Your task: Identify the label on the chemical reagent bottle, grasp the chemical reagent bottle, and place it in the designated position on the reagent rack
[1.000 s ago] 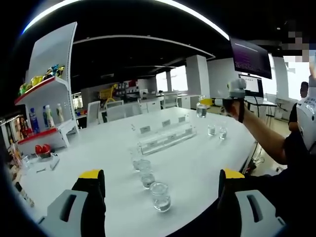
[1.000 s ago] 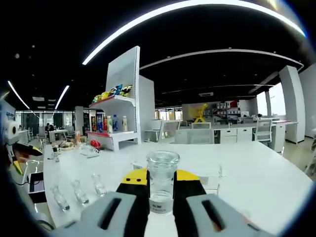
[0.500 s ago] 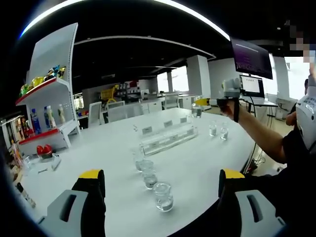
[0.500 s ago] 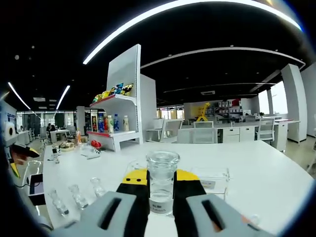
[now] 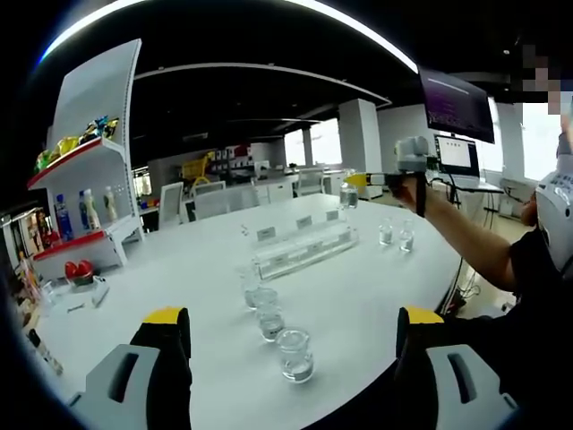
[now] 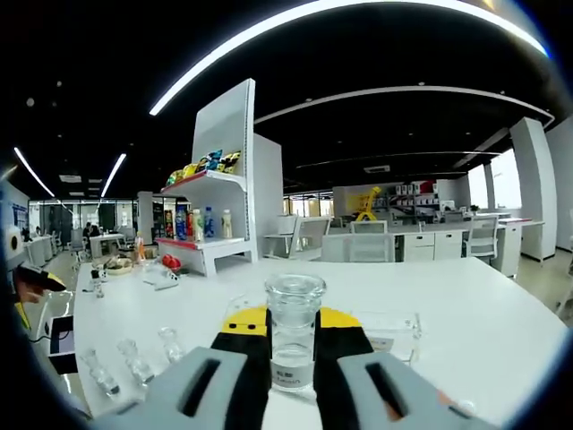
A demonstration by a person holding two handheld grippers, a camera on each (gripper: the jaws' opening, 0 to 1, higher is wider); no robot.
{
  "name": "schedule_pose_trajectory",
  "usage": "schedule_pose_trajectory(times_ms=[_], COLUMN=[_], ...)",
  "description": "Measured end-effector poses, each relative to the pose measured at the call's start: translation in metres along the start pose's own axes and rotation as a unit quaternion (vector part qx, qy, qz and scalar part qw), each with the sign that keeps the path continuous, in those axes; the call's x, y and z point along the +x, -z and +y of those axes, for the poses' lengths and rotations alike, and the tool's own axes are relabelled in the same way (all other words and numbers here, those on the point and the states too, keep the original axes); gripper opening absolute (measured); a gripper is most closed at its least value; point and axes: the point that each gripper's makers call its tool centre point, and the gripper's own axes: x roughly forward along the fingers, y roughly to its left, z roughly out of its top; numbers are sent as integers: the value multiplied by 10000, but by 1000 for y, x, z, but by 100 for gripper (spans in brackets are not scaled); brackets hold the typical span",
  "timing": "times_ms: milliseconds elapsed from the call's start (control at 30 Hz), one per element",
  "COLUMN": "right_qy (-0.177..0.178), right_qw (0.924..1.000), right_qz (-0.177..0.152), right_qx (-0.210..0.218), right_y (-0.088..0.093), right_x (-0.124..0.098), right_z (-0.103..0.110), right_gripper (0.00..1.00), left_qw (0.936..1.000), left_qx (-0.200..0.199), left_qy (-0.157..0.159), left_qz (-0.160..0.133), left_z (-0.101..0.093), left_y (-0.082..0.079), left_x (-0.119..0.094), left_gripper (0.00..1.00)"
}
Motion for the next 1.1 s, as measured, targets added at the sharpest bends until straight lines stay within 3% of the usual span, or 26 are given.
schedule_pose_trajectory(times_ms=[1100], right_qy=[-42], right_qw=[9999], right_qz=[126], right_qx=[65], right_y=[25], right_x=[57], right_z=[4], right_gripper=[14], left_qw=[9999], left_qx=[56], left_qy=[-118], left_qz=[32], left_z=[12], left_y=[-3], left_x=[-9], left_gripper=[95])
